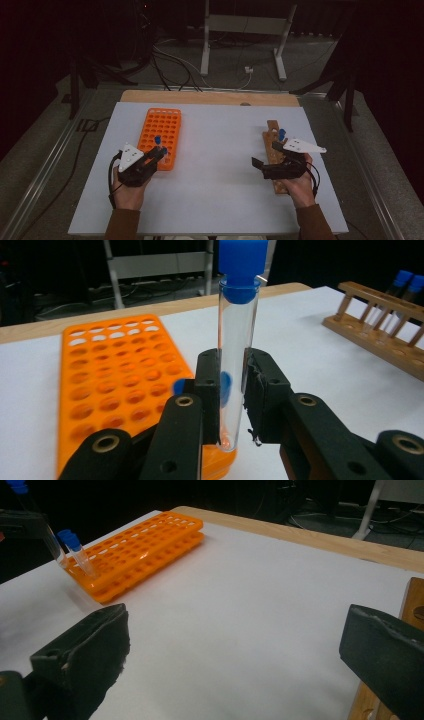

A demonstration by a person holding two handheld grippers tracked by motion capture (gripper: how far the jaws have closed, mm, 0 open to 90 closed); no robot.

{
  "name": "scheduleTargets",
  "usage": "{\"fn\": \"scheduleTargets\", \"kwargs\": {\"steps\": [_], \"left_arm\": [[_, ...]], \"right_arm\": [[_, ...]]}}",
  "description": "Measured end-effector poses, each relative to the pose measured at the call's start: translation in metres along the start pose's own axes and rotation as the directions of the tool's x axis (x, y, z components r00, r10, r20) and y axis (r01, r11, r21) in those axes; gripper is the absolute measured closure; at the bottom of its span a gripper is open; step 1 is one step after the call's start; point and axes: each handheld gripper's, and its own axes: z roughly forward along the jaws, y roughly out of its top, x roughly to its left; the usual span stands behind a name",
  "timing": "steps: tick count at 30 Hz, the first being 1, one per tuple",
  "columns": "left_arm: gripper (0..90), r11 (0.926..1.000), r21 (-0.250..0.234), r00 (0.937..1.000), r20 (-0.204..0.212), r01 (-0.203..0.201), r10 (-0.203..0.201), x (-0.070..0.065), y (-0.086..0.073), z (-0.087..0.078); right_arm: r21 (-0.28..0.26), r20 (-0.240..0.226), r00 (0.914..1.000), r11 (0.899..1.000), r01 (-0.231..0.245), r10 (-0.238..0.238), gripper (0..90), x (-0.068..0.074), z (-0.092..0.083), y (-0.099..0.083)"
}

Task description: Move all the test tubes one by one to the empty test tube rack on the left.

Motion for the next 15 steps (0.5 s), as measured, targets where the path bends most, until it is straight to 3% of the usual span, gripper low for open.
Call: {"fn": "scheduleTargets", "kwargs": {"steps": [7,15], "left_arm": [[78.2,0.9999,0.002,0.9988,-0.047,0.015,-0.015,0.011,-0.007,-0.004],[78.2,0.9995,-0.007,0.9928,-0.116,0.03,-0.03,0.022,-0.012,-0.002]], "right_arm": [[0.001,-0.003,1.0,1.0,0.0,0.0,0.0,0.0,0.0,0.0],[0.001,-0.005,1.0,1.0,0.001,-0.001,0.0,0.0,0.0,-0.001]]}}
